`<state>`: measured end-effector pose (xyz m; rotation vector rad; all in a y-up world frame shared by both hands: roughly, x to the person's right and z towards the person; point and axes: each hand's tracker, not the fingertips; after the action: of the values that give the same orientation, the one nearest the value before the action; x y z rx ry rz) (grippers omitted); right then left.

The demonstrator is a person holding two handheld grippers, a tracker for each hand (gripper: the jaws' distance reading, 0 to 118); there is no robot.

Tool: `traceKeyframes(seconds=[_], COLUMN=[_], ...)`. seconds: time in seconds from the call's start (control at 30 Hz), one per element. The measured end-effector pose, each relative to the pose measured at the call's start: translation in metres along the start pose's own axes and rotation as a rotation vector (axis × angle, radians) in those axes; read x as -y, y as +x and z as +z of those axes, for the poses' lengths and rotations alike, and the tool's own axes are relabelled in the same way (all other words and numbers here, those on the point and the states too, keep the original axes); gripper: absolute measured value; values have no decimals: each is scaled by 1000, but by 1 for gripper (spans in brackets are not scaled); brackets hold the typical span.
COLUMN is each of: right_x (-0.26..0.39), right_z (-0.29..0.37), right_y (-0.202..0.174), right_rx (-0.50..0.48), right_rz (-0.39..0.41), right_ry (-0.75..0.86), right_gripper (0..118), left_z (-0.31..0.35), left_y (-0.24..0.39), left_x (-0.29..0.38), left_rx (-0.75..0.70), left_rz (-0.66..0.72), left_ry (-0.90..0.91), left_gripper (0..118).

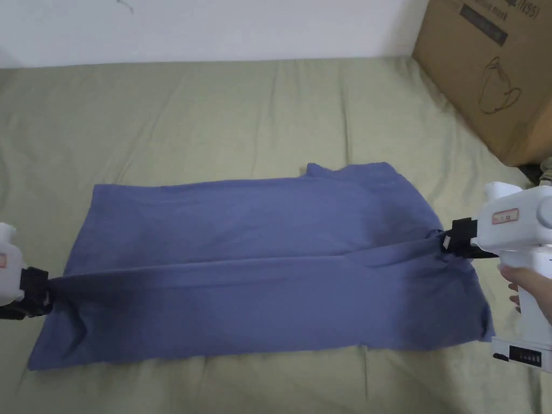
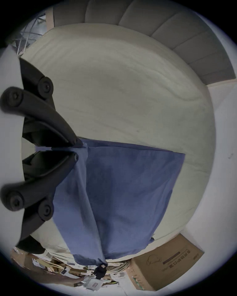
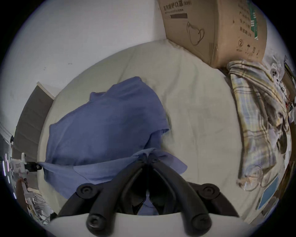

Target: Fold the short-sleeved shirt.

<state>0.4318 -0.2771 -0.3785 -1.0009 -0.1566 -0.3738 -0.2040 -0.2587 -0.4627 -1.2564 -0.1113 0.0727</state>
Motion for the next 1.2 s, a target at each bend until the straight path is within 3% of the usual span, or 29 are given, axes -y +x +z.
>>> traceKeyframes(seconds=[0.07,0.1,0.13,0.17,0.2,0.23,0.27,0.4,0.5,0.53,0.57,0.6,0.63,0.67,0.83,1.0,1.03,1.07,1.13,1.2], right_x=[1,2,3,7,10,14,19,41,62,71,78,85,93,99,113,113,113,112,112,111], right_z=[-12,-14,-15,-15,-13,-9,0,36,62,72,79,88,97,103,111,113,113,112,110,107], right_y=[-4,-5,-6,-8,-9,-9,-8,-8,-18,-21,-25,-29,-32,-35,-56,-63,-61,-58,-51,-42], right_rx=[20,36,82,104,119,137,142,107,74,55,39,8,-25,-45,-62,-63,-67,-79,-89,-90], right_rz=[-2,2,17,27,29,22,8,-1,56,76,90,106,116,121,206,257,257,250,214,182], right_ry=[-11,-6,6,15,24,40,82,114,102,108,116,127,142,156,134,138,137,133,125,114], right_gripper=[9,21,37,57,84,98,98,98,98,95,85,59,10,1,1,1,1,1,1,1], left_z=[-15,-18,-20,-19,-19,-18,-14,14,39,50,58,67,73,77,73,43,34,26,2,-22], left_y=[0,0,0,-1,-3,-6,-7,-13,-14,-14,-14,-13,-11,-8,3,-3,-6,-6,-8,-10], left_x=[-4,-3,-1,1,4,10,16,50,85,97,109,121,133,139,155,119,112,104,91,85], left_rx=[-7,-10,-14,-14,-12,0,15,38,33,41,60,73,64,44,23,51,61,36,-75,-73], left_rz=[0,-5,-8,-1,9,14,25,47,35,18,0,-24,-36,-47,-87,14,28,36,47,34], left_ry=[-24,-16,-6,10,22,32,46,176,233,267,293,313,317,306,270,227,231,228,172,141], left_gripper=[2,3,13,35,66,104,113,110,109,99,80,50,0,0,0,0,14,41,110,115])
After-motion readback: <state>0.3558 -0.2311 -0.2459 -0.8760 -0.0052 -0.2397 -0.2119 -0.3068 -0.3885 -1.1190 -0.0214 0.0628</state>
